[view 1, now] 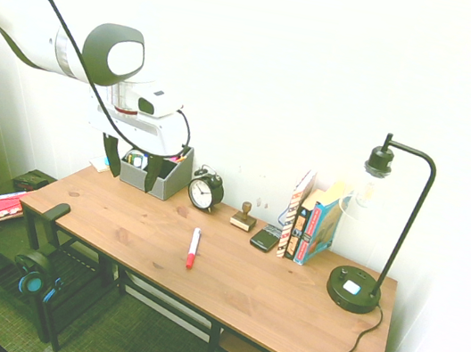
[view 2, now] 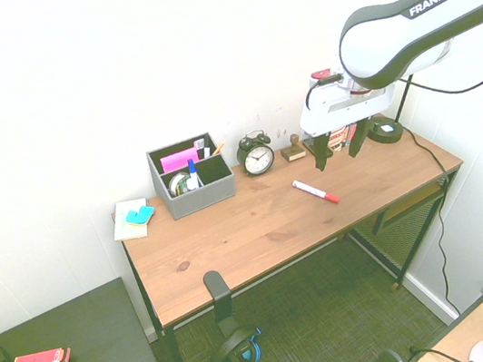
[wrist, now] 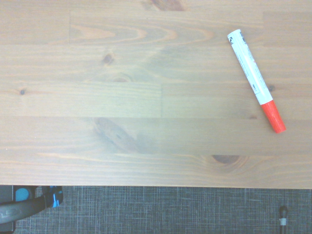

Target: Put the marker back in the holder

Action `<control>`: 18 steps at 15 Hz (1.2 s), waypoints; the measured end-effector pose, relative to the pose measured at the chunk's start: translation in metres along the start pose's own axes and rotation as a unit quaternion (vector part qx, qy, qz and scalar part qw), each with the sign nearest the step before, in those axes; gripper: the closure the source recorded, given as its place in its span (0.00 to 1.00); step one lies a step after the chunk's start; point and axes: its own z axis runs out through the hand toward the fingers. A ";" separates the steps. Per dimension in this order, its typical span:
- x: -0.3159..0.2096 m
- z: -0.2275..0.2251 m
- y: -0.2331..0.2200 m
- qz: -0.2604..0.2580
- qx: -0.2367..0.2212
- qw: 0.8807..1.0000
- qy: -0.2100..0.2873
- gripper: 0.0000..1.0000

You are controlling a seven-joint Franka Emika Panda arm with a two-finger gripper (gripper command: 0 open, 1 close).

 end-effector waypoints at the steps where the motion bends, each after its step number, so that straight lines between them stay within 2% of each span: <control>1: 0.000 0.000 0.000 0.000 0.000 1.000 0.000 0.00; 4: 0.009 0.018 0.007 -0.038 0.015 0.999 0.011 0.00; 7: 0.020 0.089 0.028 -0.082 0.011 0.997 0.007 0.00; 11: 0.046 0.170 0.035 -0.120 0.003 0.993 0.010 0.00; 13: 0.068 0.187 0.025 -0.141 0.006 0.990 0.023 0.00; 17: 0.106 0.193 0.015 -0.172 0.007 0.984 0.039 0.00; 18: 0.113 0.196 0.013 -0.174 0.008 0.984 0.038 1.00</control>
